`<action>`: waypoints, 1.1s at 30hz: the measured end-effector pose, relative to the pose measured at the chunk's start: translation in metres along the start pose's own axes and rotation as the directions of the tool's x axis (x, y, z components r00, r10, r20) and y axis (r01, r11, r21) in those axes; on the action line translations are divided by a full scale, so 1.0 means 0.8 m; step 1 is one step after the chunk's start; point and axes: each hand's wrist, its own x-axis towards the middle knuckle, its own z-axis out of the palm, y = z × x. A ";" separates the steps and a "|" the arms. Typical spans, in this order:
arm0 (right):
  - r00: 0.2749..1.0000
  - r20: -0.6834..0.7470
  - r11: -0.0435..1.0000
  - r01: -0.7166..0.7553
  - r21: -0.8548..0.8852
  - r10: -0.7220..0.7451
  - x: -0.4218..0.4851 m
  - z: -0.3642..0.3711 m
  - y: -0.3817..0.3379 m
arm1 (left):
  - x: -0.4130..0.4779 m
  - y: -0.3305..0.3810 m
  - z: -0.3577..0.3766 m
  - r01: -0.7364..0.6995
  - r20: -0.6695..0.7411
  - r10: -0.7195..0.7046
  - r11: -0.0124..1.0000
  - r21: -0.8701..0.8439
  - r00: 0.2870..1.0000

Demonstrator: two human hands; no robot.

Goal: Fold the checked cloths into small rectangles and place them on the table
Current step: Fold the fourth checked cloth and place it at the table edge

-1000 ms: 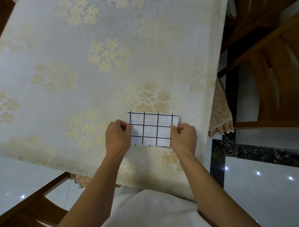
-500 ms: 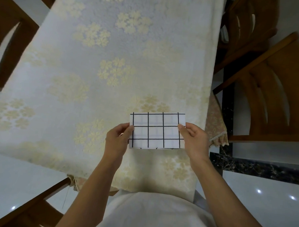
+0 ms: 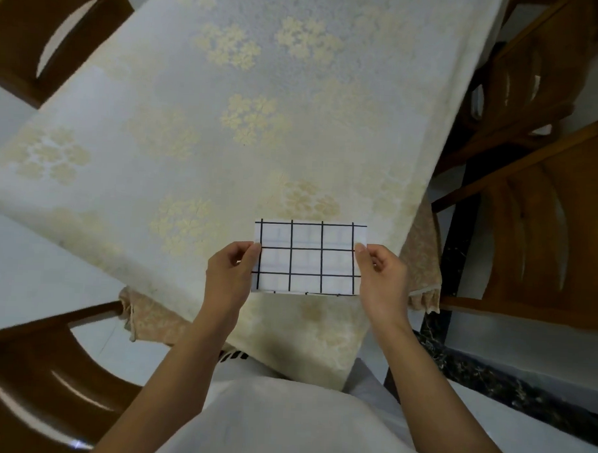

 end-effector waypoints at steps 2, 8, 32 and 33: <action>0.998 0.050 0.999 0.044 -0.026 -0.042 -0.003 -0.004 0.005 | -0.021 -0.010 0.000 0.004 -0.055 -0.005 1.000 -0.018 0.998; 0.970 0.190 0.983 0.168 -0.073 -0.152 -0.025 -0.018 0.020 | -0.096 -0.041 0.000 -0.002 -0.265 -0.013 0.999 -0.054 0.964; 0.585 0.744 0.863 0.505 -0.022 -0.323 -0.202 0.110 0.016 | -0.308 -0.175 -0.136 0.053 -0.762 -0.281 0.949 -0.310 0.583; 0.565 0.763 0.861 0.507 -0.022 -0.314 -0.215 0.118 0.018 | -0.319 -0.187 -0.144 0.046 -0.766 -0.294 0.944 -0.328 0.571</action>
